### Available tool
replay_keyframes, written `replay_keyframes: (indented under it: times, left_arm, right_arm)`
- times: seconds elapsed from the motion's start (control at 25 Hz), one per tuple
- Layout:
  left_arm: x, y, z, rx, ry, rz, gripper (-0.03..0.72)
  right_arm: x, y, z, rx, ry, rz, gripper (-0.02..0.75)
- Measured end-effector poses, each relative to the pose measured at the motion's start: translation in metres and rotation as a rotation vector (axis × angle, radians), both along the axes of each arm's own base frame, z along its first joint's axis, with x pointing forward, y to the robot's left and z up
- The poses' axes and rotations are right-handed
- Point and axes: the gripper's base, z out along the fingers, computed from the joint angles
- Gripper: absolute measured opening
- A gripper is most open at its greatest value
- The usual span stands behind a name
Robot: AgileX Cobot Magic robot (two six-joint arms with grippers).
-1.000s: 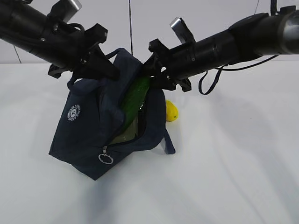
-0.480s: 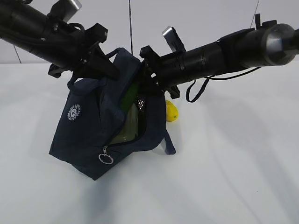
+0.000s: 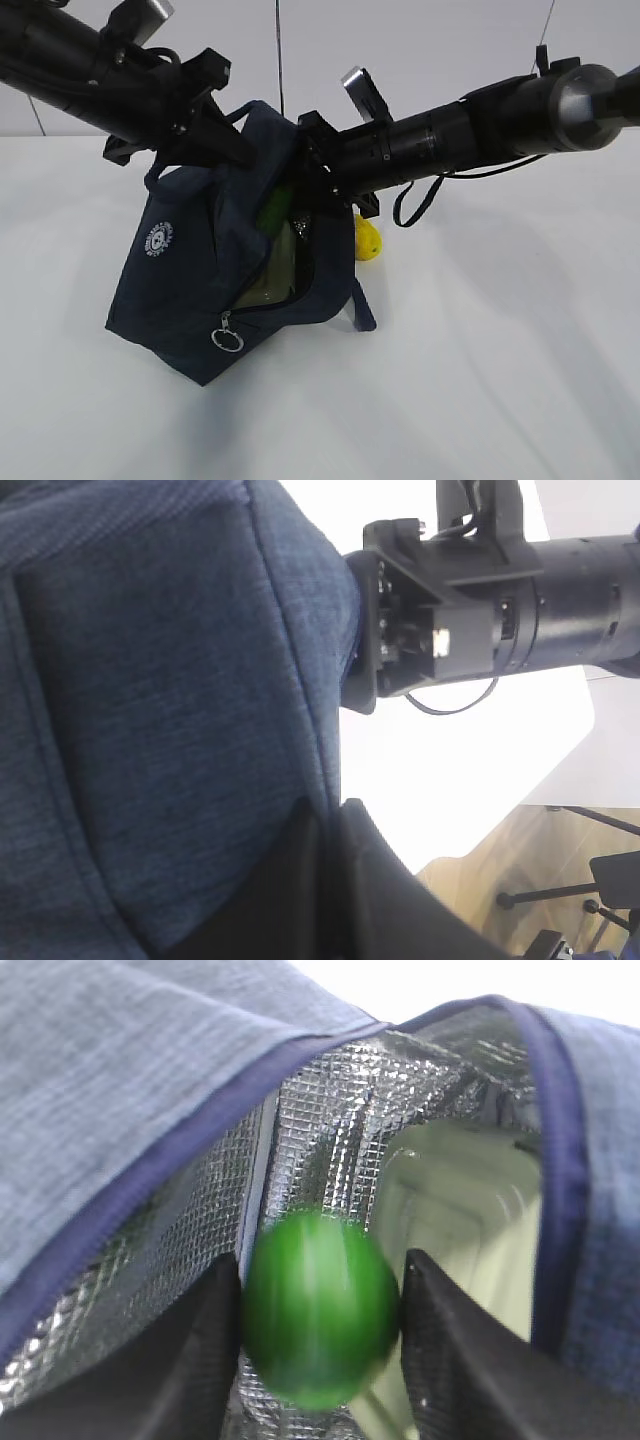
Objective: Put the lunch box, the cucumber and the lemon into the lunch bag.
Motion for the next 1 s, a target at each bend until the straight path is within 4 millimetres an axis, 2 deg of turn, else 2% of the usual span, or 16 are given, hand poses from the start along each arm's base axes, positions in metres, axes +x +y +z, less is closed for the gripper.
replay_keyframes:
  times: [0.6,0.68,0.84,1.0]
  left_arm:
    - [0.0004,0.0001,0.0001,0.0,-0.003,0.003,-0.005]
    - [0.0004,0.0001,0.0001,0.0,-0.003,0.003,-0.005]
    - [0.0005,0.0001,0.0001,0.0,-0.004,0.005,-0.005]
    - [0.0006,0.0001,0.0001,0.0,-0.004,0.005,-0.005]
  right_arm:
    - [-0.0042,-0.0042,-0.0005,-0.016,-0.046,0.092,0.397]
    - [-0.0076,-0.0041,-0.0013,-0.026,-0.054,0.138,0.436]
    - [-0.0095,-0.0041,-0.0013,-0.042,-0.093,0.183,0.568]
    - [-0.0059,-0.003,0.0054,-0.045,-0.154,0.202,0.605]
